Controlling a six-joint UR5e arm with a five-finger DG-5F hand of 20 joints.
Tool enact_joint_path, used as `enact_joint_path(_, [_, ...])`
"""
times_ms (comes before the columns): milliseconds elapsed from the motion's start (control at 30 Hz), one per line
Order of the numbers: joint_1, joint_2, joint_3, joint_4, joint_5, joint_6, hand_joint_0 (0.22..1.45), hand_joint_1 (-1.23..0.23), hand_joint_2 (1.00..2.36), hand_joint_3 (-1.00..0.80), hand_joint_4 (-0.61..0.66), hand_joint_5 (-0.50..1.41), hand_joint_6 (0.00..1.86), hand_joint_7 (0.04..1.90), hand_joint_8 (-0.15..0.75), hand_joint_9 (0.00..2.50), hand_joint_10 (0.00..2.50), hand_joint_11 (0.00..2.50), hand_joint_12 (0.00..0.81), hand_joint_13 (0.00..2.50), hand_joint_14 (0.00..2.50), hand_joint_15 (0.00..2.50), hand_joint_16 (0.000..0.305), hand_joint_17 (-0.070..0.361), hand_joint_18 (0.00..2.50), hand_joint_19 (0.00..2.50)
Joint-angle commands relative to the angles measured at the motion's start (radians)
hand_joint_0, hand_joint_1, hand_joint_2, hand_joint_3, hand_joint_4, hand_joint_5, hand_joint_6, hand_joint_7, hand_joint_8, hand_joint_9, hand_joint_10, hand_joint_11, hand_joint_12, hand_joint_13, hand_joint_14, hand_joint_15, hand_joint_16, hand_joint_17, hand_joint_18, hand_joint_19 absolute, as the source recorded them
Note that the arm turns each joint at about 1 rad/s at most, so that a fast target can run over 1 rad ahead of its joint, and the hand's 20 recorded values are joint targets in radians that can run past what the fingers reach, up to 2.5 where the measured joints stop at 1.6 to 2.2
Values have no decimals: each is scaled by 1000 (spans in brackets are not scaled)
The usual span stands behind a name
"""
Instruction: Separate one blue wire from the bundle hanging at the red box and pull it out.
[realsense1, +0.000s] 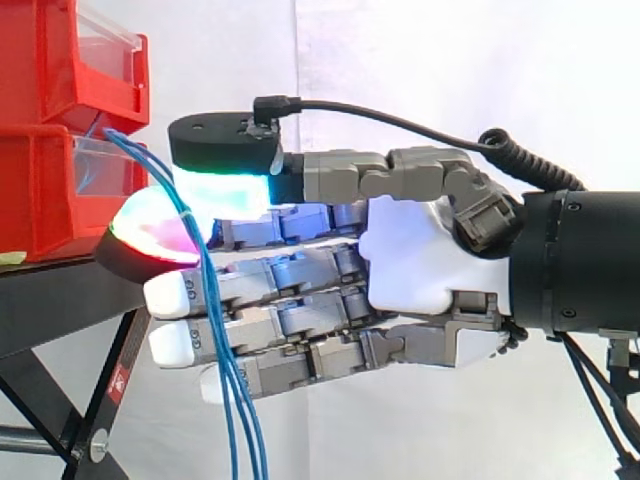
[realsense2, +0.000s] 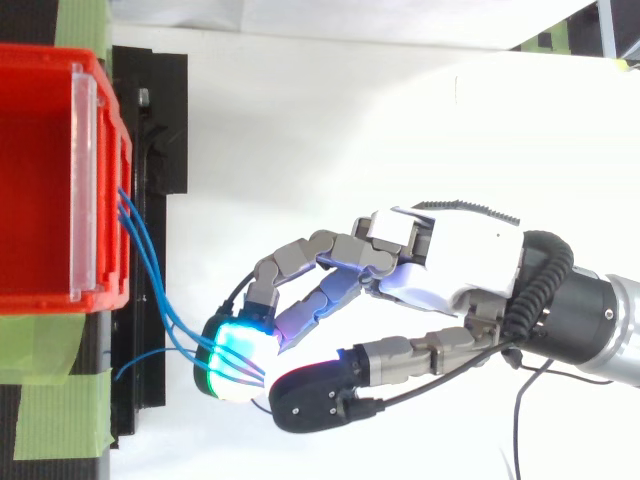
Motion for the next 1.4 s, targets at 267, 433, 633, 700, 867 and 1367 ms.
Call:
enact_joint_path(267, [0, 0, 12, -62, 0, 158, 588, -725, 1049, 52, 204, -137, 841, 803, 455, 907, 10, 452, 500, 956, 13, 451, 55, 124, 849, 216])
enact_joint_path(433, [0, 0, 31, -127, -1, 196, 592, -727, 1033, 55, 203, -137, 840, 805, 456, 908, 12, 462, 506, 1020, 14, 540, 55, 124, 846, 217])
enact_joint_path(633, [0, -1, 62, -236, -4, 250, 600, -730, 1009, 59, 198, -138, 839, 797, 450, 897, 10, 461, 518, 1143, 19, 769, 55, 125, 845, 218])
enact_joint_path(700, [0, -1, 62, -251, -6, 256, 601, -730, 1006, 59, 206, -139, 839, 806, 446, 891, 10, 462, 519, 1166, 18, 826, 56, 126, 848, 218])
enact_joint_path(867, [0, -1, 64, -254, -4, 255, 603, -730, 1000, 56, 205, -140, 838, 807, 444, 888, 11, 476, 517, 1263, 16, 1042, 57, 127, 849, 239])
enact_joint_path(1367, [0, 0, 62, -250, -6, 249, 604, -732, 1001, 50, 209, -142, 836, 805, 441, 899, 11, 500, 503, 1379, 4, 1439, 61, 136, 937, 358])
